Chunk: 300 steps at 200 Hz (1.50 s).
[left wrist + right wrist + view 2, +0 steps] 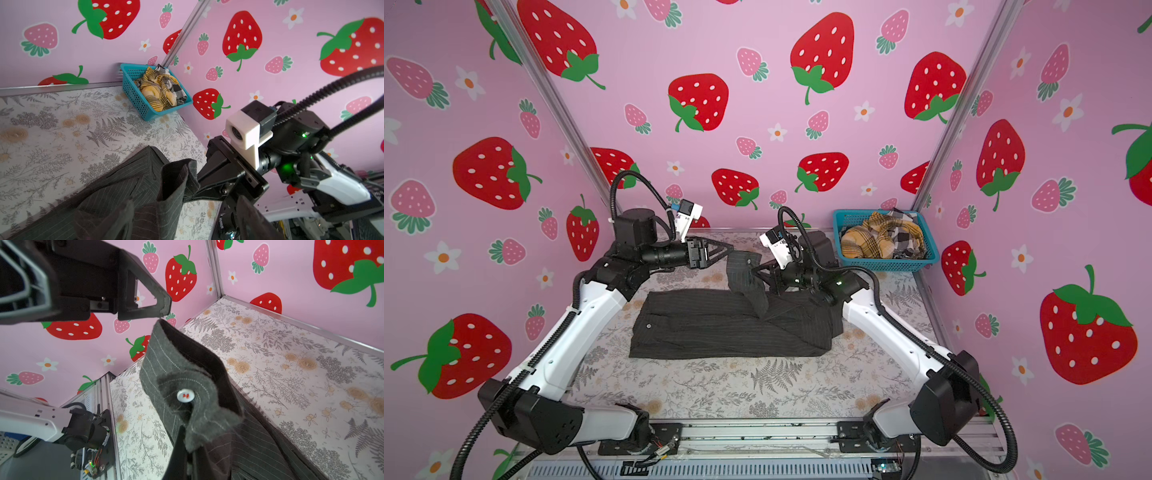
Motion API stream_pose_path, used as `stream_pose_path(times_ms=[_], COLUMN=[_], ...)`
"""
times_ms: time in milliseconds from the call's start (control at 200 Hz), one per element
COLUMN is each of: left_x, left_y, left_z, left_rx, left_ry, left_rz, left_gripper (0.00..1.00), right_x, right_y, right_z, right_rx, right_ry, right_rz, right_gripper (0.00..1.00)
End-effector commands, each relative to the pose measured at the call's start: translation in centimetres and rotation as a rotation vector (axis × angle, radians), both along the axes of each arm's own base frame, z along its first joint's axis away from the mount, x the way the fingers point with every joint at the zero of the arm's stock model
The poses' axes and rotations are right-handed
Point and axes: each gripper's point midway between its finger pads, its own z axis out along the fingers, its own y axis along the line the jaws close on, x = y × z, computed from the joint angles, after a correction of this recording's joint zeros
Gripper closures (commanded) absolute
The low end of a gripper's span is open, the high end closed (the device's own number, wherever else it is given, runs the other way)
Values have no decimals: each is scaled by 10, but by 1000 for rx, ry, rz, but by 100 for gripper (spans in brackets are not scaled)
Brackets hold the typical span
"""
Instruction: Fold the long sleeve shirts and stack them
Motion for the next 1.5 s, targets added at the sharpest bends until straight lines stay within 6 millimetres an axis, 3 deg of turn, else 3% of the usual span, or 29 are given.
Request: stream_pose_path(times_ms=[0, 165, 345, 480, 560, 670, 690, 720, 760, 805, 830, 905, 990, 1050, 1125, 1186, 1246, 1316, 1496], left_x=[-23, -38, -39, -37, -36, -30, -28, -24, -17, -11, -6, 7, 9, 6, 3, 3, 5, 9, 25], left_y=[-5, -19, -28, -34, -37, -40, -41, -41, -40, -38, -35, -26, -21, -21, -24, -25, -26, -26, -24], left_z=[-8, -4, -33, -44, -43, -33, -30, -27, -20, -11, -4, 14, 38, 51, 60, 62, 63, 61, 53], left_rx=[56, 40, 103, 128, 124, 91, 81, 67, 51, 21, 5, -34, -90, -115, -128, -126, -124, -123, -104], left_ry=[3, 6, 70, 92, 98, 88, 81, 71, 51, 20, 4, -30, -63, -90, -104, -99, -91, -78, -32], left_rz=[-137, -224, -240, -242, -252, -234, -224, -198, -142, -84, -37, 110, 188, 211, 208, 224, 245, 276, 368], left_gripper=[21, 21, 23, 32, 49, 98, 100, 100, 100, 100, 100, 100, 100, 100, 100, 100, 100, 100, 100], right_x=[-19, -25, -35, -40, -40, -35, -33, -28, -14, 8, 21, 55, 70, 72, 69, 67, 69, 71, 67], right_y=[-8, -8, -1, 3, 4, 1, 0, -4, -13, -31, -45, -97, -141, -164, -170, -166, -158, -152, -147], right_z=[4, 3, 4, 5, 5, 4, 3, 4, 3, 1, -3, -25, -70, -112, -155, -179, -194, -206, -229], right_rx=[-64, -87, -74, -69, -72, -76, -81, -82, -94, -113, -127, -151, -121, -124, -87, -54, -41, -26, -40], right_ry=[-43, -36, -37, -36, -36, -43, -43, -51, -68, -89, -85, -9, 192, 339, 517, 621, 667, 695, 745], right_rz=[84, 113, 146, 167, 164, 125, 109, 70, -27, -194, -295, -571, -730, -796, -775, -742, -707, -691, -676], right_gripper=[100, 100, 100, 100, 100, 100, 100, 89, 67, 42, 34, 26, 25, 25, 30, 51, 74, 84, 92])
